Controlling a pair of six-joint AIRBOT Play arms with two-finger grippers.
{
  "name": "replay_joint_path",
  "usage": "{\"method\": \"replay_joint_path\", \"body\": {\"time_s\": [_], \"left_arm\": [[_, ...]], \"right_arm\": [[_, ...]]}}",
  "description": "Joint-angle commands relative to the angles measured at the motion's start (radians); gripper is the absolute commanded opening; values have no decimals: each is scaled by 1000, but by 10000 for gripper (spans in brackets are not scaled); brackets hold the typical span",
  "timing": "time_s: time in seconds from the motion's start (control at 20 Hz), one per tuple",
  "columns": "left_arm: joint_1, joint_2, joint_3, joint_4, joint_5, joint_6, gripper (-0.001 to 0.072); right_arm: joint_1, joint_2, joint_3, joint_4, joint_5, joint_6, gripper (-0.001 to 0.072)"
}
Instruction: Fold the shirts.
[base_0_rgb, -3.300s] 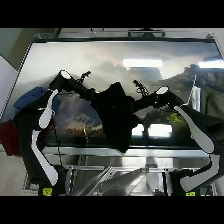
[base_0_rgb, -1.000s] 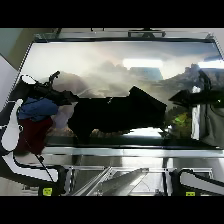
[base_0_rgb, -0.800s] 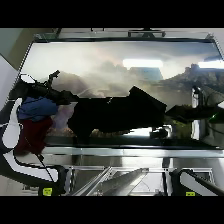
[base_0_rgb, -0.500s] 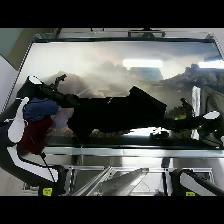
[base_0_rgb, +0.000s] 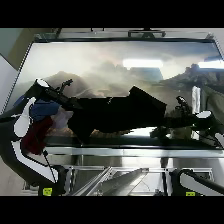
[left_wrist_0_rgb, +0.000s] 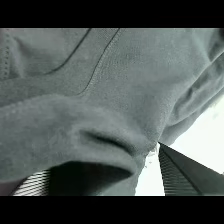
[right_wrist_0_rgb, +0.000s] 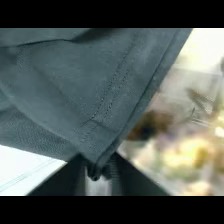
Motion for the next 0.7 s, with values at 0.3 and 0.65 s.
{"method": "replay_joint_path", "body": {"time_s": [0.3, 0.65], "left_arm": [[-2, 3, 42, -220, -145, 30, 3], [64, 434, 247, -725, -230, 27, 4]], "right_arm": [[-1, 28, 74, 346, 273, -95, 25], [-99, 430, 471, 707, 439, -28, 25]]}}
